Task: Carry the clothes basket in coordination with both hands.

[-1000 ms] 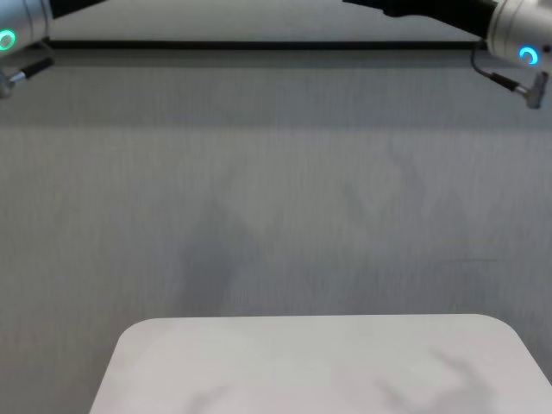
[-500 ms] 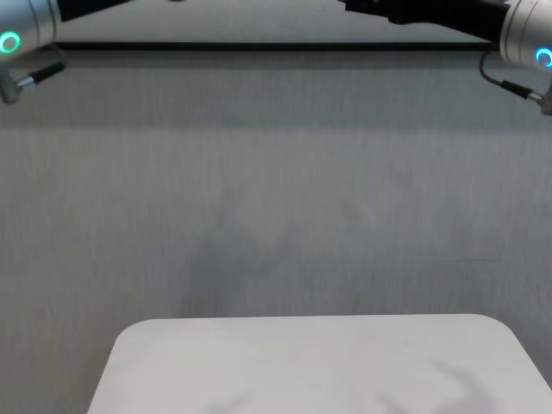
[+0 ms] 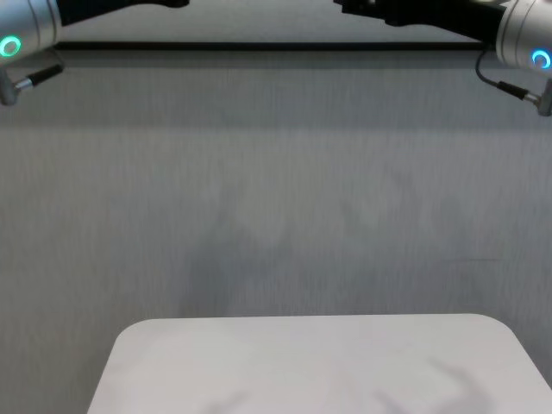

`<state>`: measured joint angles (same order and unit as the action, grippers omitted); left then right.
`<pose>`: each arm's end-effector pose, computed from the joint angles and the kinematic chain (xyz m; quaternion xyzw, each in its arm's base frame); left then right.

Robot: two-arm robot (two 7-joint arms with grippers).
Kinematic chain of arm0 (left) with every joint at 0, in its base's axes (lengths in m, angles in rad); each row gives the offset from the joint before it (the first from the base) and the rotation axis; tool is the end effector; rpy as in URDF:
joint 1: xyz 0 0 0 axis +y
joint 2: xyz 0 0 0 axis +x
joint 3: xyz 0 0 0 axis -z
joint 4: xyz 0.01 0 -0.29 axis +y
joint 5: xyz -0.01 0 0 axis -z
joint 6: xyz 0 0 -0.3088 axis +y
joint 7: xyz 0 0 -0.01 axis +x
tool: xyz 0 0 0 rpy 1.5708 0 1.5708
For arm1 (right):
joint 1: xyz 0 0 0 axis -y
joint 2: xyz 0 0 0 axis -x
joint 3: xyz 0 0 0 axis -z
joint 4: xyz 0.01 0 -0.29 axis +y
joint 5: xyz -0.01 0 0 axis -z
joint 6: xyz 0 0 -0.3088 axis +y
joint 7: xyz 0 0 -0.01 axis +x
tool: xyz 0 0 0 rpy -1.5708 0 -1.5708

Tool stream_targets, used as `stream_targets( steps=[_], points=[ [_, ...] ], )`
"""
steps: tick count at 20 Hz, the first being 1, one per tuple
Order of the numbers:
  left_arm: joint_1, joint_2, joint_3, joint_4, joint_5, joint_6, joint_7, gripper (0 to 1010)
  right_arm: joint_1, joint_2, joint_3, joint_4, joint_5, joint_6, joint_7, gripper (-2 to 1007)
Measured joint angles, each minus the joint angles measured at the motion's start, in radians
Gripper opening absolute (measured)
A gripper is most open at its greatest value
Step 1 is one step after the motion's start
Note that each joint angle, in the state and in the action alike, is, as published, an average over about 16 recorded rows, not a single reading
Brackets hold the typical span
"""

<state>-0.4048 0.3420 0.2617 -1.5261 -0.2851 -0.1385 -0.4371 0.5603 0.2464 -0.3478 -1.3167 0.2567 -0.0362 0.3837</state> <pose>0.4186 0.0253 -0.1722 -0.0719 -0.1993 0.4268 0.8792 0.4613 0.0118 -0.1760 0.0306 -0.1371 -0.4447 0.8846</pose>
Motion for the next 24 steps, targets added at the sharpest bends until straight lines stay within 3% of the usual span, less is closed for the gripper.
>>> stream_targets(
  steps=[24],
  points=[
    [-0.001, -0.003, -0.004, 0.002, -0.007, -0.003, -0.009, 1002, 0.001, -0.002, 0.0, 0.0, -0.001, -0.003, -0.005, 1005]
  ],
)
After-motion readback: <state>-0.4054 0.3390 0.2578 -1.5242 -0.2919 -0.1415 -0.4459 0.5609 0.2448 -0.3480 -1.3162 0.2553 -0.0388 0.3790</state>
